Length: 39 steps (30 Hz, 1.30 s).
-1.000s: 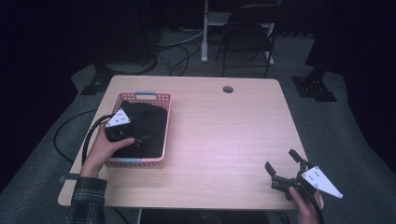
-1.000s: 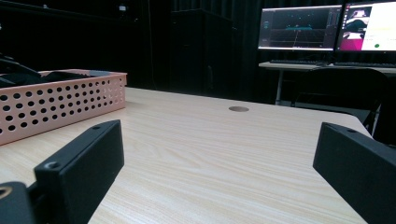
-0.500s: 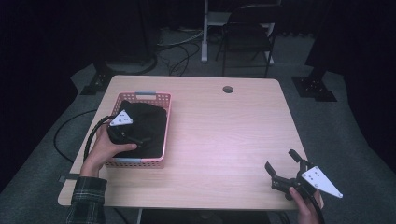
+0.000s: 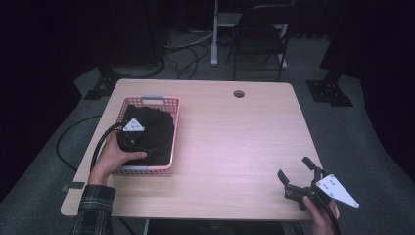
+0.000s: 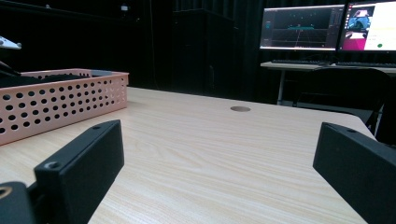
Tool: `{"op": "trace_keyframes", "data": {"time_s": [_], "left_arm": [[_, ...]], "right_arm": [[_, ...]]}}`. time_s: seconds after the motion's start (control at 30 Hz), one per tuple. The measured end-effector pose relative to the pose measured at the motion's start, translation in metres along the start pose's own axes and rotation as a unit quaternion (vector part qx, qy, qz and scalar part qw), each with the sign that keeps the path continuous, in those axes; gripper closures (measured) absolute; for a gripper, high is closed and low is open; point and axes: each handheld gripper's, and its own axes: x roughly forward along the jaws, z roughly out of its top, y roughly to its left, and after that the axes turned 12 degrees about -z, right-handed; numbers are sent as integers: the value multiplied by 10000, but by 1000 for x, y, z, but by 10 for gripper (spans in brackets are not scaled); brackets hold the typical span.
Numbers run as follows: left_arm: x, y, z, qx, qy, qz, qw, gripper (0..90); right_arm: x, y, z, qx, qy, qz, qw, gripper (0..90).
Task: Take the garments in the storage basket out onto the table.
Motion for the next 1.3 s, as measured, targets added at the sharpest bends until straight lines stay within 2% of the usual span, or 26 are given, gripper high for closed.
{"op": "trace_keyframes", "data": {"time_s": [0.17,0.23,0.27,0.3,0.37,0.5,0.53,0.57,0.63,0.73,0.8,0.9,1.03,1.13,1.3], "left_arm": [[0,-1,0,74,46,-49,10000,163],[-1,-2,0,139,47,-89,9999,236],[-1,-4,0,243,15,-116,9996,289],[-1,-4,0,243,15,-116,9996,347],[-2,-5,0,322,5,-107,9994,381],[-4,-7,0,428,-98,-114,9990,538],[-5,-8,0,451,-111,-108,9989,607],[-6,-8,0,455,-148,-84,9988,607],[-7,-9,2,506,-127,-76,9986,664],[-10,-10,5,465,-78,-146,9988,690],[-13,-10,7,440,-131,-197,9988,694],[-20,-10,8,364,-385,-294,9982,696],[-29,-11,12,315,-661,-243,9970,694],[-39,-14,16,273,-1000,-175,9945,694],[-55,-19,23,329,-1292,-81,9910,694]], "right_arm": [[0,0,0,0,1,6,10000,14],[0,0,0,-2,0,6,10000,15],[0,0,0,-1,0,6,10000,15],[0,0,0,-1,0,6,10000,15],[0,0,0,-1,1,6,10000,14],[0,0,0,0,1,7,10000,14],[0,0,0,1,1,8,10000,15],[0,0,0,1,1,8,10000,15],[0,0,0,0,3,13,10000,15],[0,0,0,0,1,15,10000,15],[0,0,0,1,1,15,10000,15],[0,0,0,0,1,15,10000,15],[0,0,0,0,2,16,10000,15],[0,0,0,0,2,19,10000,15],[0,0,0,-1,1,20,10000,14]]}}
